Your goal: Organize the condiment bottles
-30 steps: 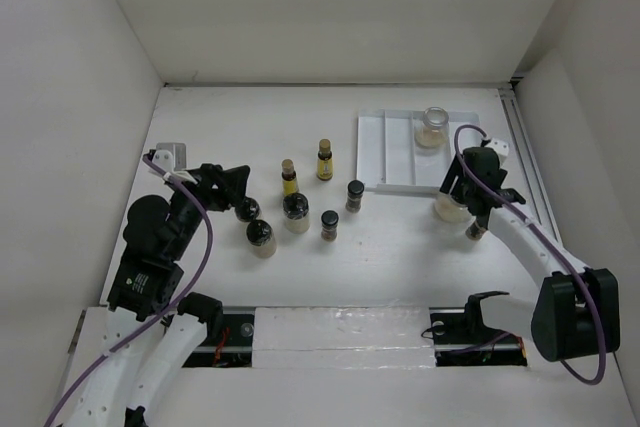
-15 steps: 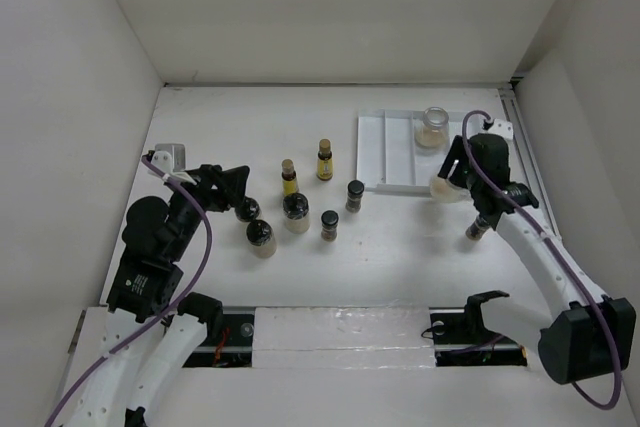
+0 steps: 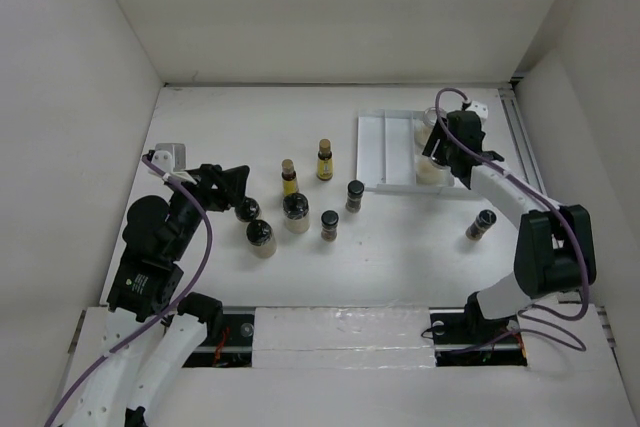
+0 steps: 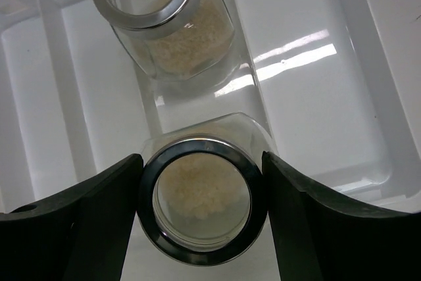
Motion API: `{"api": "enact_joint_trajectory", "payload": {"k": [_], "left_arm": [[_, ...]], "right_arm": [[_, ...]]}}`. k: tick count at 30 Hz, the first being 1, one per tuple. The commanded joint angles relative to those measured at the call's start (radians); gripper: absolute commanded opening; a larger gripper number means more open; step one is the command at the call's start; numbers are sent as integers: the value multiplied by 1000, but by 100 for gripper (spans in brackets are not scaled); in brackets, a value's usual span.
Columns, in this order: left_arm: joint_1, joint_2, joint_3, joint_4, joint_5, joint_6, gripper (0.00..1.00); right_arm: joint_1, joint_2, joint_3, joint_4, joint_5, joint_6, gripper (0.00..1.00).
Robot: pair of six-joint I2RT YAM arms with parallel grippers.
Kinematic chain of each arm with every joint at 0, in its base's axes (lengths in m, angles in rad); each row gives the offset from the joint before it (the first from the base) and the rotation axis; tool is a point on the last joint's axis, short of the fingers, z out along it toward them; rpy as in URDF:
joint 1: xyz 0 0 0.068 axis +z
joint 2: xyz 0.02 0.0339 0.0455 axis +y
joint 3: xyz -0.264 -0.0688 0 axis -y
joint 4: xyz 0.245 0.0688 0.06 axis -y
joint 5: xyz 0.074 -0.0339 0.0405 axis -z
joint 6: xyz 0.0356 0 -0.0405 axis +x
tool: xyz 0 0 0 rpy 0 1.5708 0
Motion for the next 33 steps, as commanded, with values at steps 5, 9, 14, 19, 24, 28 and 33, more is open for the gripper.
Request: {"api": "enact_joint_trajectory", "payload": {"k": [5, 9, 14, 19, 24, 28, 33], "left_arm": [[4, 14, -4, 38, -5, -5, 64], [4, 23, -4, 38, -5, -5, 67], [4, 32, -4, 29, -25, -5, 69], [4, 32, -4, 29, -44, -5, 69], [4, 54, -4, 38, -44, -5, 68], [4, 54, -4, 29, -44, -5, 68], [4, 54, -4, 38, -64, -5, 68]], "right_arm": [[-23, 51, 78, 143, 63, 26, 57], [-14, 73, 88, 143, 51, 16, 85], [26, -22, 112, 130, 38, -12, 100], [197, -132, 72, 181, -44, -117, 84], [349, -24, 122, 297, -259, -208, 18], [442, 120, 256, 259, -259, -268, 78], [512, 231, 371, 199, -244, -308, 86]]}}
